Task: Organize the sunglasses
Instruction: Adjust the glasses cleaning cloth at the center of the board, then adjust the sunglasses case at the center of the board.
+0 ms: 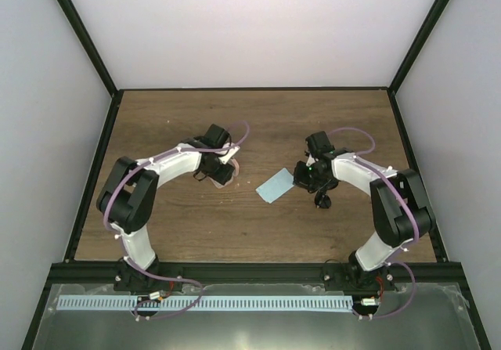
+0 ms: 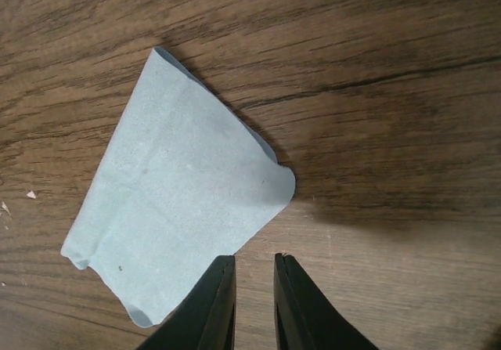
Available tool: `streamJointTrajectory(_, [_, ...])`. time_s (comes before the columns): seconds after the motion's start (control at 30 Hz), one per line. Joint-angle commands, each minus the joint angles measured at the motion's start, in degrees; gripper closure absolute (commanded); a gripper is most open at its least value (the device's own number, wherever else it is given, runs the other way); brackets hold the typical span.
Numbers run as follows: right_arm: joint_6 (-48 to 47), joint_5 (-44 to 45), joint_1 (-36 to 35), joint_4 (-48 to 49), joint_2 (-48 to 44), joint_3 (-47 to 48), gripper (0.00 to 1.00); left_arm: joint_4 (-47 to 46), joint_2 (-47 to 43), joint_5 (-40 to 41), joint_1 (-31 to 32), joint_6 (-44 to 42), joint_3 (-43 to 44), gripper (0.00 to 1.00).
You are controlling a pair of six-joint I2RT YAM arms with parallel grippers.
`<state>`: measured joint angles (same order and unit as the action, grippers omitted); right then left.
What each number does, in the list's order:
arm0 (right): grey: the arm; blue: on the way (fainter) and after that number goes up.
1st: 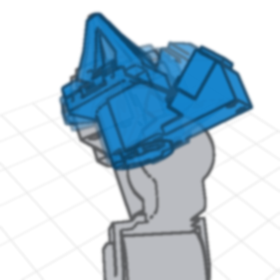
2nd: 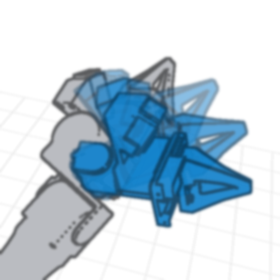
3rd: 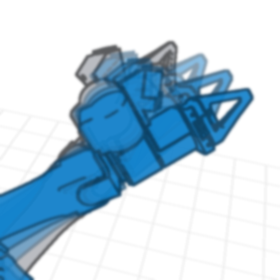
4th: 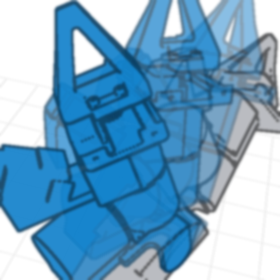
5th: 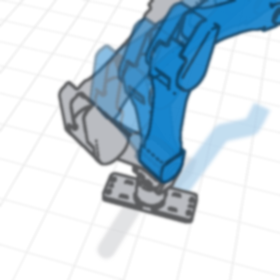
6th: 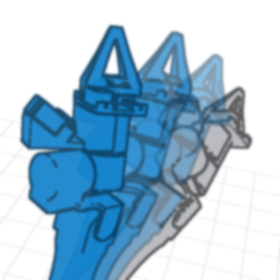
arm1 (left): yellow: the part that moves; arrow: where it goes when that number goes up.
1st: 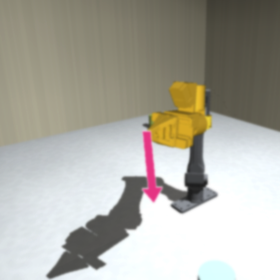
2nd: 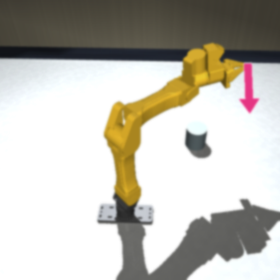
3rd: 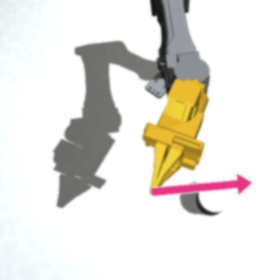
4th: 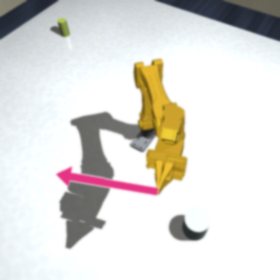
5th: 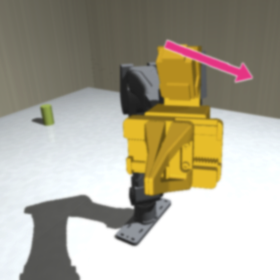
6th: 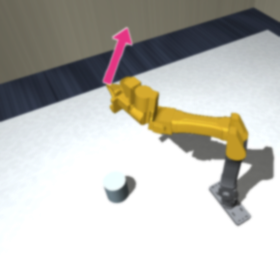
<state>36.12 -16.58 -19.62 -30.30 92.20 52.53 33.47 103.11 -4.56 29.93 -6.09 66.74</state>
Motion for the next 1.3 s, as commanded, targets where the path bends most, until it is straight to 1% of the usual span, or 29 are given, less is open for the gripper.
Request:
streamJointTrajectory(0.0, [-4.21,-0.33,1.73,1.26,2.06,1.61,0.83,-0.08,2.6,-1.76,-0.18,-1.97,1.15,0.49])
streamJointTrajectory(0.17, [-5.85,-1.15,3.27,1.9,3.1,2.01,0.82,0.4,5.38,-2.52,-0.15,-2.86,1.29,0.49])
streamJointTrajectory(0.3, [-7.78,-1.42,4.63,1.71,4.42,3.18,0.82,0.99,6.25,-3.67,0.3,-2.39,1.23,0.56])
streamJointTrajectory(0.37, [-8.29,-1.82,5.11,1.79,5.37,3.95,0.82,1.0,5.68,-3.87,0.55,-2.12,0.66,0.58])
streamJointTrajectory(0.6, [-10.25,-2.97,6.01,2.05,7.59,6.08,0.83,0.84,1.1,-5.32,1.63,1.35,0.23,0.56])
streamJointTrajectory(0.9, [-10.63,-4.01,6.28,3.03,7.88,5.06,0.82,2.76,5.76,-7.44,6.67,4.33,5.53,0.55])
streamJointTrajectory(1.03, [-10.52,-4.19,6.41,3.71,7.57,3.33,0.82,5.87,6.48,-4.62,7.51,3.04,8.23,0.55])
streamJointTrajectory(1.13, [-10.41,-4.56,6.41,4.11,7.4,2.77,0.82,7.26,7.16,-1.44,7.49,1.79,7.78,0.55])
streamJointTrajectory(1.27, [-10.37,-4.39,6.48,4.07,7.28,2.75,0.83,7.98,7.88,-1.53,7.51,1.73,6.6,0.56])
